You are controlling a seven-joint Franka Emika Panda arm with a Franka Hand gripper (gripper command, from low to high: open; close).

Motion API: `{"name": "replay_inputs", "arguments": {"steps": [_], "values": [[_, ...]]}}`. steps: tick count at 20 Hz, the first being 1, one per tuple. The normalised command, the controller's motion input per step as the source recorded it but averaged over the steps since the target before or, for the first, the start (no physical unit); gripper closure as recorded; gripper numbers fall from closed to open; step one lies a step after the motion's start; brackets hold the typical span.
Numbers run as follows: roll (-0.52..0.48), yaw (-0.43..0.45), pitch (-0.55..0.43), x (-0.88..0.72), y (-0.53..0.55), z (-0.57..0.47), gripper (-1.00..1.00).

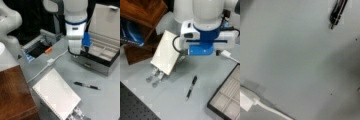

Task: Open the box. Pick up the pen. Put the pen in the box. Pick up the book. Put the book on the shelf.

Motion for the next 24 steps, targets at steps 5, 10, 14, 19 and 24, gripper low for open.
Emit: {"name": "replay_inputs", "arguments": {"steps": [5,10,14,19,24], "values": [[-0.111,0.347,0.159,0.24,-0.14,0.01,-1.0],[-0.057,0.273,0.086,0.27,-0.07,-0.05,-1.0],[-0.058,0.277,0.036,0.32,-0.09,-0.08,-1.0],[-0.045,0.259,0.031,0.33,-0.1,-0.06,-1.0],[-0.061,0.152,-0.009,0.32,-0.1,-0.11,-1.0]]}}
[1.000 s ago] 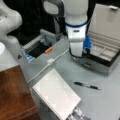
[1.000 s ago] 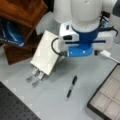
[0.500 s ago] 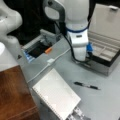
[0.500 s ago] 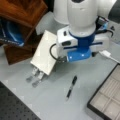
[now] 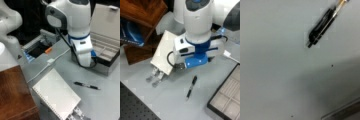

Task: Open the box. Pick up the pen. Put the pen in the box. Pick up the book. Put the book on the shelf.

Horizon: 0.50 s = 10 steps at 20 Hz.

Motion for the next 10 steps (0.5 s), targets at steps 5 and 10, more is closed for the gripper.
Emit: {"name": "replay_inputs", "arguments": {"steps": [5,10], "values": [[0.007,0.127,0.075,0.29,-0.13,-0.2,-1.0],[-0.017,0.085,0.017,0.31,-0.13,-0.25,-1.0]]}}
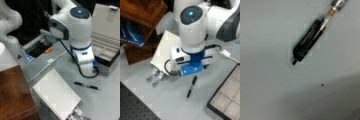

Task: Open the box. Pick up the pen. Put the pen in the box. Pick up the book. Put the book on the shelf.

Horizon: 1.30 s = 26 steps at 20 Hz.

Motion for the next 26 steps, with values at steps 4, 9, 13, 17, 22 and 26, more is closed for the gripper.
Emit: {"name": "replay_inputs", "arguments": {"steps": [4,9,13,17,22,26], "values": [[-0.03,0.053,0.057,0.3,-0.07,-0.16,-1.0],[-0.071,-0.002,0.048,0.29,0.03,-0.09,-1.0],[-0.094,-0.038,0.05,0.28,0.09,-0.1,-1.0],[-0.087,-0.019,0.053,0.27,0.09,-0.08,-1.0],[-0.099,0.009,0.055,0.27,0.07,-0.05,-1.0],[-0.106,0.005,0.041,0.26,0.06,-0.03,-1.0]]}}
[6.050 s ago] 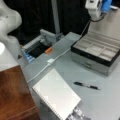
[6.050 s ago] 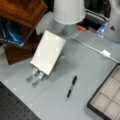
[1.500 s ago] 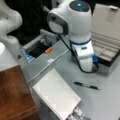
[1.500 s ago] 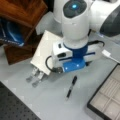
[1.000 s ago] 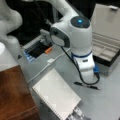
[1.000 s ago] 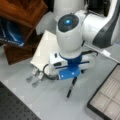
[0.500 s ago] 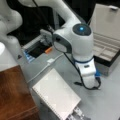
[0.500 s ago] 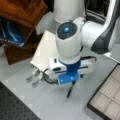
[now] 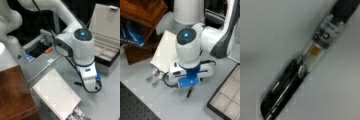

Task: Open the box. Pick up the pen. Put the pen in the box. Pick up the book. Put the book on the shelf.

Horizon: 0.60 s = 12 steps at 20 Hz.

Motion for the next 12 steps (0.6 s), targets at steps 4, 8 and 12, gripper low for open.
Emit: {"name": "replay_inputs", "arguments": {"steps": [4,8,12], "values": [[-0.104,-0.018,0.045,0.26,0.07,-0.07,-1.0],[-0.102,-0.037,0.06,0.22,0.1,-0.08,-1.0],[-0.104,-0.03,0.04,0.21,0.11,-0.03,-1.0]]}}
